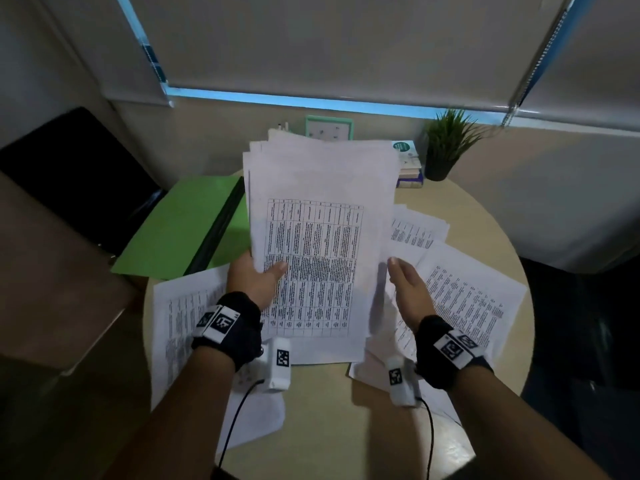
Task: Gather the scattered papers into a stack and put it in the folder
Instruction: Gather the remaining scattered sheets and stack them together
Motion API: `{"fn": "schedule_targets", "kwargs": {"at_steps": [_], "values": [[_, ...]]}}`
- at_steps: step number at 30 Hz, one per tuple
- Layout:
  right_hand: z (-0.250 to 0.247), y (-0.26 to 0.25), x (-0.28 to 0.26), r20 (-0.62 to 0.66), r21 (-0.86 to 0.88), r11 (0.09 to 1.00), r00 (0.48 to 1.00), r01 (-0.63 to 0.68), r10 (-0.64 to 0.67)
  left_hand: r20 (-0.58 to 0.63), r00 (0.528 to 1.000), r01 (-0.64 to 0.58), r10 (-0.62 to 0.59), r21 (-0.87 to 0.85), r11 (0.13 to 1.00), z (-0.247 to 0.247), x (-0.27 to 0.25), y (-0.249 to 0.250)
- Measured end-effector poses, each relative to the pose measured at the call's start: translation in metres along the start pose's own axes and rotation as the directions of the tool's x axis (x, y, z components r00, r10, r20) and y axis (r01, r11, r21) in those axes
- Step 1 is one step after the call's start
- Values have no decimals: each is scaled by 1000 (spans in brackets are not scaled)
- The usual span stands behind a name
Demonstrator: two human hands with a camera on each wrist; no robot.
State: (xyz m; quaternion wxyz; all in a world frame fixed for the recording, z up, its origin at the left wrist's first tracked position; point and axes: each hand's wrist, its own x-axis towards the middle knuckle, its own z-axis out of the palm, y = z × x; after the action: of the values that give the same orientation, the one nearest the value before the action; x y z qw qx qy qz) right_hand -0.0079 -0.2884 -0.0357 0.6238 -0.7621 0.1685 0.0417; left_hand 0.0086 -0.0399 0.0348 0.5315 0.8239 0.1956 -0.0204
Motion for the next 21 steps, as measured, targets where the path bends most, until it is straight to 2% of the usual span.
{"fn": "schedule_targets", "kwargs": {"at_steps": [2, 4, 9, 13, 18, 21], "values": [[11, -27, -4, 71, 108, 991, 993, 83, -91, 2, 1000, -18, 18, -44, 999, -11, -4, 0], [22, -51, -4, 102, 144, 973, 975, 182, -197, 12, 998, -65, 66, -90, 994, -20, -8, 3], [45, -85, -5, -56, 132, 921, 931, 366, -361, -25, 990, -145, 142, -172, 974, -35, -17, 20], [50, -89, -10, -120, 120, 910, 916, 397, -384, -93, 986, -154, 139, -178, 972, -49, -11, 30], [55, -84, -26, -169, 154, 918, 925, 367, -341, 56, 979, -180, 195, -201, 963, -56, -10, 29], [66, -98, -33, -184, 107, 918, 915, 383, -360, 42, 978, -187, 202, -237, 953, -51, -9, 30]]}}
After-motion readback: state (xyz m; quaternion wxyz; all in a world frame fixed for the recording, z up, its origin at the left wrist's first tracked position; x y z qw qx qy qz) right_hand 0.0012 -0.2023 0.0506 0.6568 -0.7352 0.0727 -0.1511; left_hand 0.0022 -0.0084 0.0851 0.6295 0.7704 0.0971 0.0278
